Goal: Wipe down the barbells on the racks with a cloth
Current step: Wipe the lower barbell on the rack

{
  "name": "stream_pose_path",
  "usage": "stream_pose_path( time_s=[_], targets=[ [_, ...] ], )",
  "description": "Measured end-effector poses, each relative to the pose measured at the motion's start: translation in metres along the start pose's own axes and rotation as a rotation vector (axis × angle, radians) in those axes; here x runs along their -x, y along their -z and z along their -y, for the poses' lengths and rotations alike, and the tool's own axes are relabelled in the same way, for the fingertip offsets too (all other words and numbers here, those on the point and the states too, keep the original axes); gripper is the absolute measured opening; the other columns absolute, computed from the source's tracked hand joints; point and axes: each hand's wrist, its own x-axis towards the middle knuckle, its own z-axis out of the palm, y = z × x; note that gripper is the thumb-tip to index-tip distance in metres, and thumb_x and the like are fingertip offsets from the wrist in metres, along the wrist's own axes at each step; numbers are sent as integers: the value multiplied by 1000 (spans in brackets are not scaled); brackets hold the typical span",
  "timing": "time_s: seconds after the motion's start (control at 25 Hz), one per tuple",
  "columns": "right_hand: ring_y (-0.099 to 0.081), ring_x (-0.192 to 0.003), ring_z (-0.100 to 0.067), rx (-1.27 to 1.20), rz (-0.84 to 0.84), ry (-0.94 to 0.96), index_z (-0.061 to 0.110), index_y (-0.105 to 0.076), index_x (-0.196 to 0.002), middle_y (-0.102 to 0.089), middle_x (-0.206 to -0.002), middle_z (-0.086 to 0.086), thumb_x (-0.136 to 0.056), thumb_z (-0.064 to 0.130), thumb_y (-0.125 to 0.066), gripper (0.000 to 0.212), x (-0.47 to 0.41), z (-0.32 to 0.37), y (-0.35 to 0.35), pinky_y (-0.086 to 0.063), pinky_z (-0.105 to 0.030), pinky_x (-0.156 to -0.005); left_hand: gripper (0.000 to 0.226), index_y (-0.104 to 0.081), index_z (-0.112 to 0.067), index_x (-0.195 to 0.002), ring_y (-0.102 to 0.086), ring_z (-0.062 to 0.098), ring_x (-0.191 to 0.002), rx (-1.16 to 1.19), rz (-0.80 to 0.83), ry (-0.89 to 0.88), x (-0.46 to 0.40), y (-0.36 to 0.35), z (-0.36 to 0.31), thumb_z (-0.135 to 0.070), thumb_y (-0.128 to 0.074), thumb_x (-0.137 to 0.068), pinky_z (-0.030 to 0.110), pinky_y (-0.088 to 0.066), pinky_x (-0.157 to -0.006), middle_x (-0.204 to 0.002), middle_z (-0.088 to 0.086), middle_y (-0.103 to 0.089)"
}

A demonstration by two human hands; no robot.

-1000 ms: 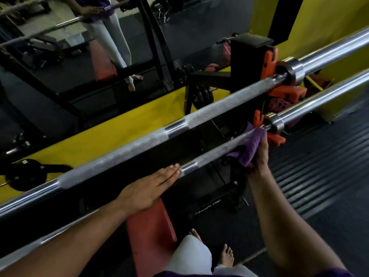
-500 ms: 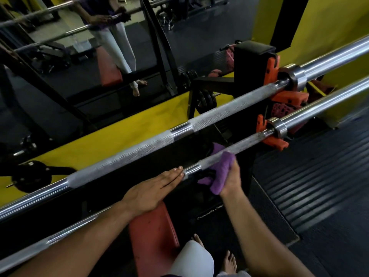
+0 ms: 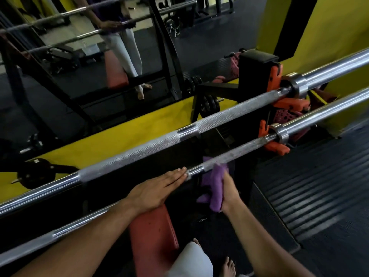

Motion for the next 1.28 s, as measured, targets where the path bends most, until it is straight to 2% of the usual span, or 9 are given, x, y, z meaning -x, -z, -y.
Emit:
stream_pose_path(
  time_s=[0.16, 0.32, 0.52, 0.64, 0.72, 0.84, 0.92, 1.04, 1.28],
  targets=[
    [-74, -78, -23, 185, -16, -67, 1, -65, -116, -74, -92, -20, -88, 32, -66, 41, 49, 8, 14, -58, -32, -69, 55, -22, -13, -160, -16, 14, -155, -18, -78, 18, -2, 3, -2, -33, -29, -110, 35, -24, -123, -168, 3, -17],
    [-71, -79, -30, 314, 128, -263, 1, -71, -107, -72, -82, -23, -65, 49, -74, 64, 74, 33, 17, -55, -33, -74, 56, -39, -13, -154, -34, 13, -148, 193, -356, 157, -6, 24, -39, -40, -46, -105, 38, -33, -119, -160, 3, -38],
    [-68, -84, -3, 675, 226, -97, 14, -65, -98, -68, -98, 0, -97, 16, -51, 13, 67, 45, -4, -49, -22, -85, 65, -47, -19, -148, -35, 10, -147, 595, -387, 73, -31, 36, -121, -35, -73, -90, 35, -31, -120, -156, -4, -41],
    [-68, -65, 1, 881, 429, -93, 13, -74, -77, -71, -74, 1, -104, 10, -36, 46, 74, 61, -10, -51, -15, -66, 40, -62, -14, -126, -47, 12, -138, 830, -557, 209, -31, 35, -117, -16, -64, -86, 39, -42, -112, -143, -5, -54],
    [-67, -71, 7, 932, 427, -128, 19, -71, -89, -73, -77, 8, -106, 13, -41, 35, 70, 74, -10, -48, -14, -70, 29, -58, -29, -120, -59, 2, -117, 989, -584, 383, -23, 41, -117, -22, -59, -91, 33, -49, -98, -122, -15, -63],
    [-65, -114, -7, 1033, 671, -51, 17, -59, -131, -71, -122, 3, -98, 33, -57, 37, 76, 99, -25, -51, -23, -90, 15, -45, -33, -106, -60, 1, -80, 1016, -655, 670, -11, 47, -126, -39, -55, -96, 23, -45, -73, -90, -18, -62],
    [-63, -119, -16, 1265, 849, 81, 24, -53, -138, -65, -130, 2, -88, 41, -74, 57, 69, 96, -28, -53, -36, -99, 17, -46, -28, -107, -61, 0, -82, 975, -740, 780, -9, 46, -138, -35, -57, -97, 17, -44, -74, -92, -19, -63],
    [-66, -97, -12, 1508, 884, 247, 31, -59, -119, -69, -108, 8, -76, 49, -69, 48, 62, 90, -34, -53, -43, -91, 26, -47, -25, -117, -64, 0, -94, 941, -831, 921, -19, 40, -161, -27, -63, -97, 15, -46, -81, -105, -20, -64],
    [-70, -97, -16, 1427, 992, -24, 39, -62, -109, -73, -103, 5, -78, 31, -68, 32, 46, 118, 1, -54, -43, -91, 36, -57, -28, -130, -60, -6, -115, 1100, -951, 1193, -42, 30, -209, -13, -64, -98, 9, -42, -93, -123, -28, -64]
  ],
)
